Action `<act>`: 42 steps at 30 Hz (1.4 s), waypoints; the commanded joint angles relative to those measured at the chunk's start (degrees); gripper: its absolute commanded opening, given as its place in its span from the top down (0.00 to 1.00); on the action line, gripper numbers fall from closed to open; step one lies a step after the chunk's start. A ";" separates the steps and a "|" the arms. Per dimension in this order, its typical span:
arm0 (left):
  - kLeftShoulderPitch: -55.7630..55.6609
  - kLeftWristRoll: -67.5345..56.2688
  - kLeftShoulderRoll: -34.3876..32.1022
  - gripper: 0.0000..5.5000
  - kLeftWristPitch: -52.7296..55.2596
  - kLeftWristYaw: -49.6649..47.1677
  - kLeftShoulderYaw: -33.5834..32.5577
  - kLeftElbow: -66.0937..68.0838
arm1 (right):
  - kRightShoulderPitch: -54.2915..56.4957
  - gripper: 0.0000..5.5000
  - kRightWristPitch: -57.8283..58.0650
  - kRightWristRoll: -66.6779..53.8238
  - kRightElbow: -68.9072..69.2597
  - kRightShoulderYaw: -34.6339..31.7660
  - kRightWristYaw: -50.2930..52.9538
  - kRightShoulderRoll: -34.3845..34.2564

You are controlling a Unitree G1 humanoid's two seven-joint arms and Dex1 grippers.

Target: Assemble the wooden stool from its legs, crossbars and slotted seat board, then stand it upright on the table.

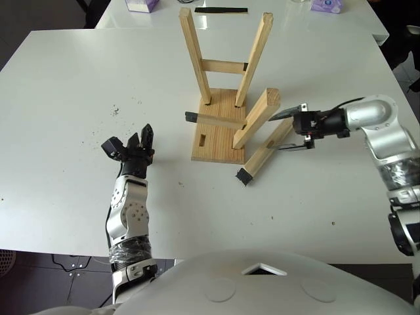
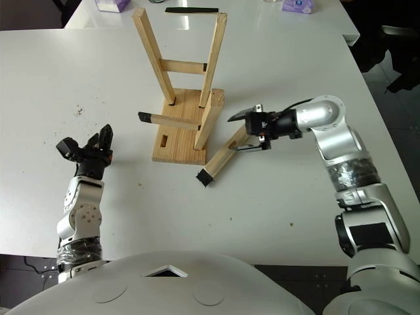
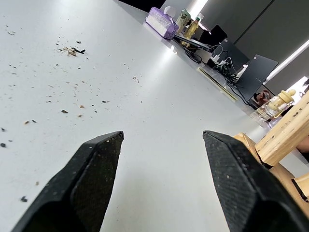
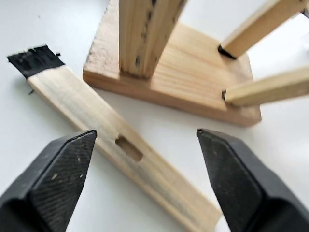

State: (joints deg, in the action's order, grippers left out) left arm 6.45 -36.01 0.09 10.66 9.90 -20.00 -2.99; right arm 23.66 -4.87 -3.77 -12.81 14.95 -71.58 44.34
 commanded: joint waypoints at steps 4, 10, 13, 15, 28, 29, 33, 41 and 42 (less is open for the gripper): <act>-1.46 0.41 0.09 0.44 -0.41 -0.22 -0.07 0.99 | -6.70 0.30 20.92 -4.18 21.70 0.45 10.00 -7.11; 2.39 0.14 0.83 0.44 0.31 -0.53 0.31 -2.78 | -10.61 0.30 29.96 -3.72 35.16 6.77 8.19 -4.01; 4.33 0.13 1.40 0.44 0.16 -0.78 0.26 -3.95 | -9.48 0.30 27.67 -2.53 33.28 8.93 3.39 -0.52; 4.92 0.15 1.97 0.44 -0.20 -1.09 0.34 -4.39 | -7.62 0.30 26.03 -1.70 30.82 10.04 1.70 -0.38; 4.95 1.12 4.66 0.44 -2.19 -1.87 2.07 -3.74 | 0.38 0.30 17.14 5.09 19.15 18.04 -3.29 -4.36; 4.92 1.19 4.81 0.44 -2.41 -1.96 2.17 -3.75 | 0.49 0.30 15.97 5.75 17.76 18.36 -4.00 -3.82; 5.33 0.83 5.26 0.44 -3.28 -2.01 2.00 -4.07 | 1.52 0.30 12.85 6.64 13.96 17.63 -6.93 -1.72; 3.56 0.49 3.96 0.44 -3.45 -1.21 1.78 -3.38 | 3.72 0.30 5.94 4.26 11.10 12.74 -13.02 3.58; 3.16 0.67 3.79 0.44 -3.42 -1.01 1.94 -2.90 | 3.52 0.30 5.04 3.52 11.55 11.95 -13.89 4.22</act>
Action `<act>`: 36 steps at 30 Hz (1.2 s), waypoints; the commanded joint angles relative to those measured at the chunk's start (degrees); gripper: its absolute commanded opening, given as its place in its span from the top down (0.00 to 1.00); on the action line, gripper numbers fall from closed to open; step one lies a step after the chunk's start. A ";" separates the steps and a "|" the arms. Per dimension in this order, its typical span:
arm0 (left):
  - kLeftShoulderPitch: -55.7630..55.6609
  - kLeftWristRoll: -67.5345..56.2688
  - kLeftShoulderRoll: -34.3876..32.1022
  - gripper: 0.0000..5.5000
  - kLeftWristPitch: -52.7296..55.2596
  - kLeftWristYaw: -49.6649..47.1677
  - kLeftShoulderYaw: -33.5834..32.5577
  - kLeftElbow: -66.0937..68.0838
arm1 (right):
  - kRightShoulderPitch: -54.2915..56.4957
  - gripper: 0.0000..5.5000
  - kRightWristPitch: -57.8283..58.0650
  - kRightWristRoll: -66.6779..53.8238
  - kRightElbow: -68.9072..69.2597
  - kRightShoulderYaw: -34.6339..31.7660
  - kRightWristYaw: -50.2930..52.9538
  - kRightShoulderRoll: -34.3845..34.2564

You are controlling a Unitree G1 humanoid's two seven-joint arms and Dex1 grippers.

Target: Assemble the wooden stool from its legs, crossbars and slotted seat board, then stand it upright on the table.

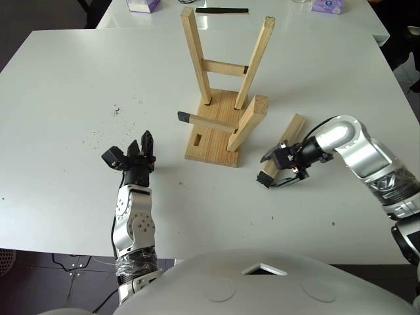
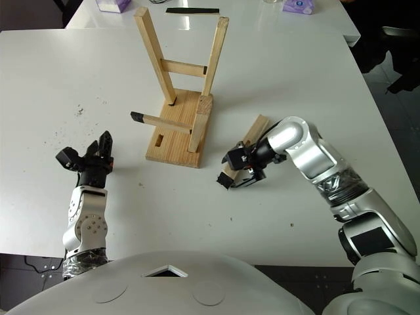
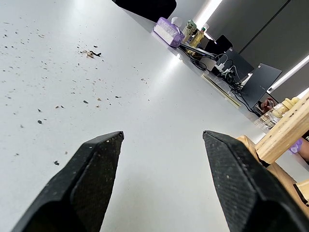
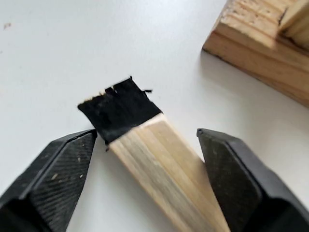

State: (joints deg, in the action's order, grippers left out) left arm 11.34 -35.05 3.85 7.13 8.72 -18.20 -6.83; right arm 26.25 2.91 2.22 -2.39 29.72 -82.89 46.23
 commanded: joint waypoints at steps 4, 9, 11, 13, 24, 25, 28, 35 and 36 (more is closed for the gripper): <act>-3.50 1.45 -1.19 0.44 0.66 0.88 1.17 3.99 | 1.23 0.30 -5.49 -4.62 0.75 -5.92 -3.39 2.77; -5.65 3.52 -3.00 0.44 1.62 2.30 2.56 8.04 | 1.84 0.30 2.06 -2.73 0.79 -9.47 10.81 -5.41; -6.22 3.99 -3.02 0.44 1.82 2.70 3.05 8.99 | 0.36 0.30 3.31 -1.33 2.35 -7.87 14.07 -8.29; -7.19 4.61 -3.01 0.44 2.25 3.09 4.12 9.75 | -2.10 0.30 2.83 1.01 3.61 -5.20 15.88 -9.69; -8.12 6.20 -3.23 0.44 3.01 4.89 6.57 11.64 | -2.94 0.30 -4.33 6.55 2.31 -2.95 14.76 -5.90; -7.86 6.28 -3.15 0.44 2.91 4.92 6.63 11.68 | -2.19 0.30 -5.75 6.73 1.50 -3.16 13.53 -4.56; -7.42 6.69 -2.75 0.44 2.28 4.71 6.77 11.92 | 0.07 0.30 -10.10 7.42 -1.90 -3.57 11.04 -1.85; -8.16 6.52 -2.30 0.44 1.82 4.48 6.87 12.20 | 0.43 0.30 -4.55 0.68 0.27 -9.89 11.29 -1.95; -7.93 6.46 -2.24 0.44 1.77 4.51 6.83 12.06 | 0.06 0.30 -1.15 -1.16 1.56 -11.68 11.81 -2.06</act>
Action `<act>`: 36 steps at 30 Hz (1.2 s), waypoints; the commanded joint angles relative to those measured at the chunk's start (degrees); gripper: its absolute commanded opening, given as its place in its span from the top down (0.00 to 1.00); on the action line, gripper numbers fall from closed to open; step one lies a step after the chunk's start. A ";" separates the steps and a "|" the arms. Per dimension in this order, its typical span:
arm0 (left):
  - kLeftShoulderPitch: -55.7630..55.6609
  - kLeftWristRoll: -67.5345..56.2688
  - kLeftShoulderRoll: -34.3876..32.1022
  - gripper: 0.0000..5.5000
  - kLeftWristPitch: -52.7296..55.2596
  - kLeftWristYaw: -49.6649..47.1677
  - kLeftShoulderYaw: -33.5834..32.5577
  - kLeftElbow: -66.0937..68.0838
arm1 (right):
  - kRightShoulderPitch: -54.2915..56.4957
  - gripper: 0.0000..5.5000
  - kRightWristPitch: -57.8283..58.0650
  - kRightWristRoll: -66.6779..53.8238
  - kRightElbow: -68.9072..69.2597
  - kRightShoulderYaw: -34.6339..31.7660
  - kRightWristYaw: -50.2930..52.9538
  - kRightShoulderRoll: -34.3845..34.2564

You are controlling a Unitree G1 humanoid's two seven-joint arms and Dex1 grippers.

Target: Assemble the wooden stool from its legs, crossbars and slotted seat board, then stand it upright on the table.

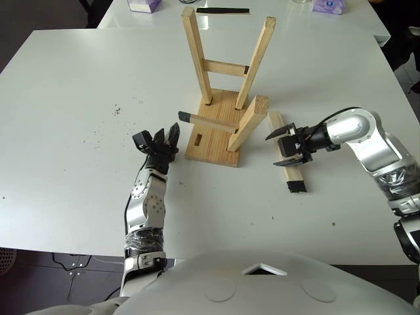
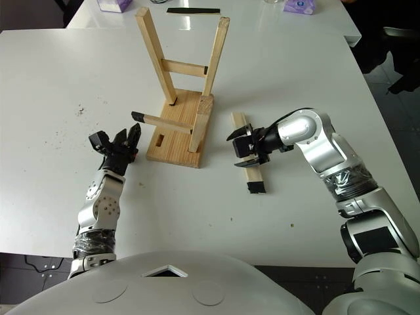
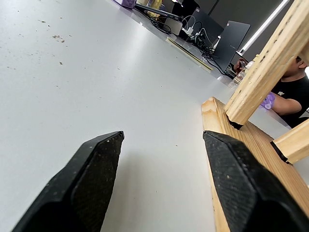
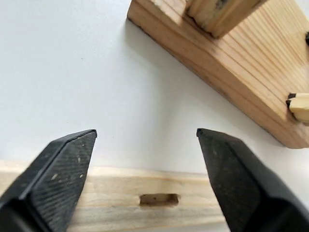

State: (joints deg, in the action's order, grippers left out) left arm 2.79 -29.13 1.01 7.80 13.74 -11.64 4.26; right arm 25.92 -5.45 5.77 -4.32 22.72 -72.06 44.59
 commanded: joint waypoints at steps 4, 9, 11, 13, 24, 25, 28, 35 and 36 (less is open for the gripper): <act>2.11 0.04 1.60 0.44 1.10 -0.54 0.33 0.29 | -4.29 0.30 22.77 -10.95 7.94 -13.26 5.60 0.71; 4.17 -0.54 3.54 0.44 1.40 -0.61 1.24 -1.90 | -18.09 0.30 34.12 -15.25 16.93 -22.66 16.76 -2.71; 5.40 -1.16 4.38 0.44 2.04 -0.78 1.85 -3.90 | -23.73 0.30 38.20 -17.51 21.65 -25.97 21.37 -5.60; 6.81 -1.40 4.98 0.44 2.78 -0.94 2.75 -5.91 | -28.91 0.30 41.88 -19.26 26.26 -27.88 25.04 -7.99; 9.48 -3.26 4.26 0.44 6.15 -2.70 4.67 -12.33 | -46.45 0.30 50.80 -20.54 40.38 -29.03 39.43 -15.97; 9.73 -3.65 4.04 0.44 6.45 -3.05 4.42 -13.30 | -46.95 0.30 51.24 -20.91 40.65 -28.88 39.82 -16.25; 10.34 -4.58 2.97 0.44 7.46 -4.11 3.70 -16.62 | -47.13 0.30 51.42 -21.80 40.70 -28.51 39.96 -16.06; 8.71 -6.09 0.69 0.44 10.46 -5.79 1.44 -21.16 | -48.63 0.30 46.74 -16.53 36.36 -23.92 41.90 -13.77; 8.59 -6.11 0.44 0.44 10.85 -5.83 1.42 -21.54 | -48.87 0.30 45.37 -15.43 34.92 -23.10 42.19 -13.53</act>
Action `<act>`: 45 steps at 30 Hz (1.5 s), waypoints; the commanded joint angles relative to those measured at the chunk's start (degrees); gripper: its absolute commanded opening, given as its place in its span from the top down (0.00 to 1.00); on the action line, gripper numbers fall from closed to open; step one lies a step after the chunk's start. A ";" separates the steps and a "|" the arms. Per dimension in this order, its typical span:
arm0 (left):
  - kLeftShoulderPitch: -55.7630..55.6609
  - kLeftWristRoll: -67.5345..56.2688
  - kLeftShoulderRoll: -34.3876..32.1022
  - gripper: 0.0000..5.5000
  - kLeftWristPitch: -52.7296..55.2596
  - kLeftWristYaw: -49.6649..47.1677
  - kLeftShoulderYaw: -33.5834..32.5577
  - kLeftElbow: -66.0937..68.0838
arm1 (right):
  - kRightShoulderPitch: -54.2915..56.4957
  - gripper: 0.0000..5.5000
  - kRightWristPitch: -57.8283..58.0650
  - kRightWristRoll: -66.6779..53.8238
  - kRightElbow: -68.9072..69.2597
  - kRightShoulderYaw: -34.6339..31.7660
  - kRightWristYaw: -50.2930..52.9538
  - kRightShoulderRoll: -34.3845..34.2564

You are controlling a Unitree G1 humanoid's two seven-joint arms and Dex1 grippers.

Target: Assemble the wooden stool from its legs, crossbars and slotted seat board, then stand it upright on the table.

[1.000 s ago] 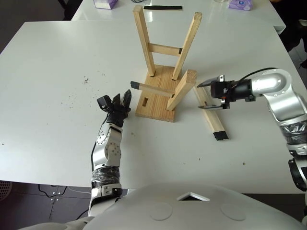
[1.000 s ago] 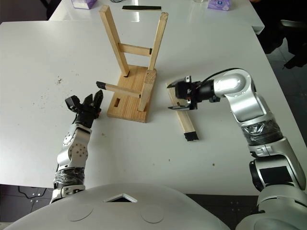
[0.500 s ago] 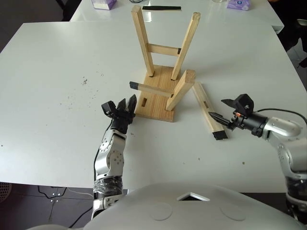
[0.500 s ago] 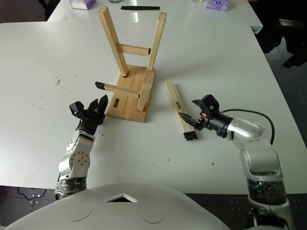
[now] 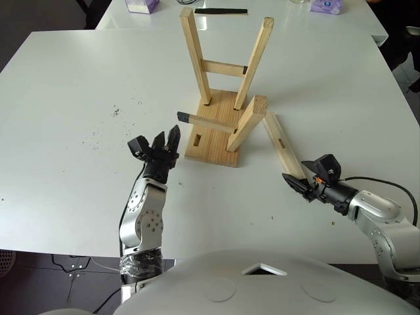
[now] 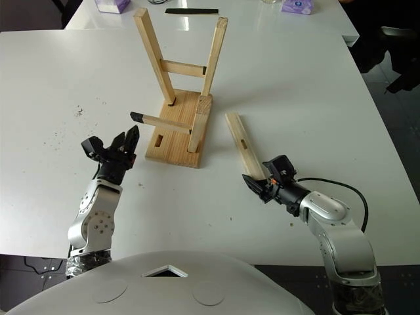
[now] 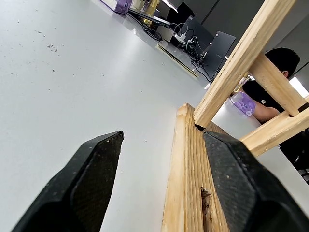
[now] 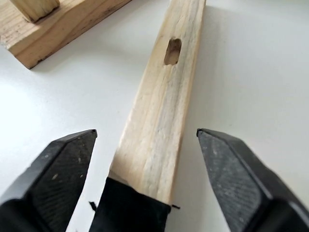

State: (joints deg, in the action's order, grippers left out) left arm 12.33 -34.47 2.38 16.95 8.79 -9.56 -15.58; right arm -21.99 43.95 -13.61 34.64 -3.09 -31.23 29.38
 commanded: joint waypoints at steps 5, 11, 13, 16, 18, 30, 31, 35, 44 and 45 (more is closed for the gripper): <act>-0.84 -0.71 -2.05 0.44 3.66 -0.98 -0.67 -3.06 | -4.74 0.37 -8.52 6.58 -6.67 4.57 3.85 0.26; 0.11 -1.20 -3.17 0.44 5.45 -0.91 -1.84 -4.52 | -8.46 0.54 -10.02 4.98 -7.39 4.08 6.01 -2.54; -0.08 -1.11 -3.30 0.44 5.67 -1.00 -2.31 -4.45 | -8.98 0.58 -10.31 4.25 -8.46 3.56 6.66 -3.95; -0.94 -0.97 -3.28 0.44 5.85 -1.30 -2.61 -4.15 | -8.74 0.63 -11.53 3.94 -10.80 3.50 7.28 -5.13; -1.80 -0.91 -3.59 0.44 6.14 -1.22 -2.71 -3.66 | -8.81 0.63 -12.87 4.11 -12.25 3.69 8.43 -6.47; -4.98 -9.95 -4.95 0.44 4.38 -4.42 -14.03 -7.86 | 9.88 0.63 -4.16 -11.53 -16.24 -7.53 13.05 -13.78; -6.60 -12.69 -5.63 0.44 4.21 -5.20 -16.43 -7.89 | 12.19 0.63 -2.91 -13.24 -16.97 -8.88 13.97 -14.58; -12.49 -19.76 -10.44 0.44 5.19 -6.39 -21.43 -7.37 | 20.12 0.63 3.85 -20.91 -16.46 -14.29 19.75 -18.96; -19.81 -23.59 -16.51 0.44 10.41 -5.73 -17.78 -7.25 | 36.17 0.63 5.15 -41.15 -18.70 -26.68 30.17 -26.29; -21.32 -24.88 -17.88 0.44 11.57 -5.37 -18.05 -6.31 | 36.60 0.63 4.50 -42.59 -17.10 -26.62 30.69 -26.86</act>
State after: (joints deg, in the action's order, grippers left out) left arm -5.72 -57.02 -12.20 26.16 2.93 -27.53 -22.83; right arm 11.82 49.70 -52.11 15.30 -29.09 -1.97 3.89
